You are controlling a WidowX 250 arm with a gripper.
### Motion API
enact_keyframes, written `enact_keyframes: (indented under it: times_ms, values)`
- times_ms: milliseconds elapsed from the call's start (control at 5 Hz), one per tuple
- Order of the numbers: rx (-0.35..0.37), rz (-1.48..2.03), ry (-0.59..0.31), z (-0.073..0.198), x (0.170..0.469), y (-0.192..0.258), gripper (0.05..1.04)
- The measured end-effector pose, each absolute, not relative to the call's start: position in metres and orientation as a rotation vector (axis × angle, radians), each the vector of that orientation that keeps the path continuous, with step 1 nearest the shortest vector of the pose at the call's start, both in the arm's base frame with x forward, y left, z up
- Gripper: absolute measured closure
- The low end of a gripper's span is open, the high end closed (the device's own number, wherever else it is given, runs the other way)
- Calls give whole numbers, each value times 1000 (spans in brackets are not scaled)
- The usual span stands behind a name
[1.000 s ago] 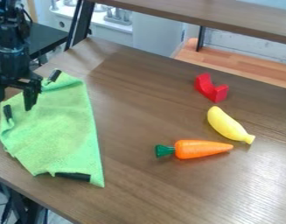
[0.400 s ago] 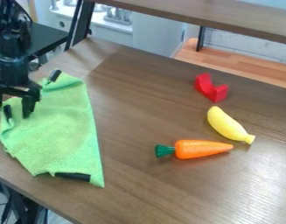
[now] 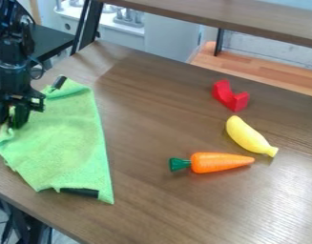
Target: Déplier le tissu de gauche à droite
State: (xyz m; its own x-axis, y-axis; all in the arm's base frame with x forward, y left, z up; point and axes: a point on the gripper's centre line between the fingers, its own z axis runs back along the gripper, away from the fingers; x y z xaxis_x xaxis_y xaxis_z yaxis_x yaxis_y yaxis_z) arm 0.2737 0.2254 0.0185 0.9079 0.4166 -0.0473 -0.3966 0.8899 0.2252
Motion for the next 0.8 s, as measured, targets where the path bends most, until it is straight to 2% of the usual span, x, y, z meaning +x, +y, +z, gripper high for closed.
enact_keyframes:
  times_ms: [200, 400, 600, 800]
  values:
    - [187, 415, 101, 18, 274, 221, 924]
    - [148, 424, 116, 21, 272, 214, 1014]
    - [93, 421, 99, 38, 277, 199, 1028]
    - [50, 435, 102, 49, 295, 174, 1029]
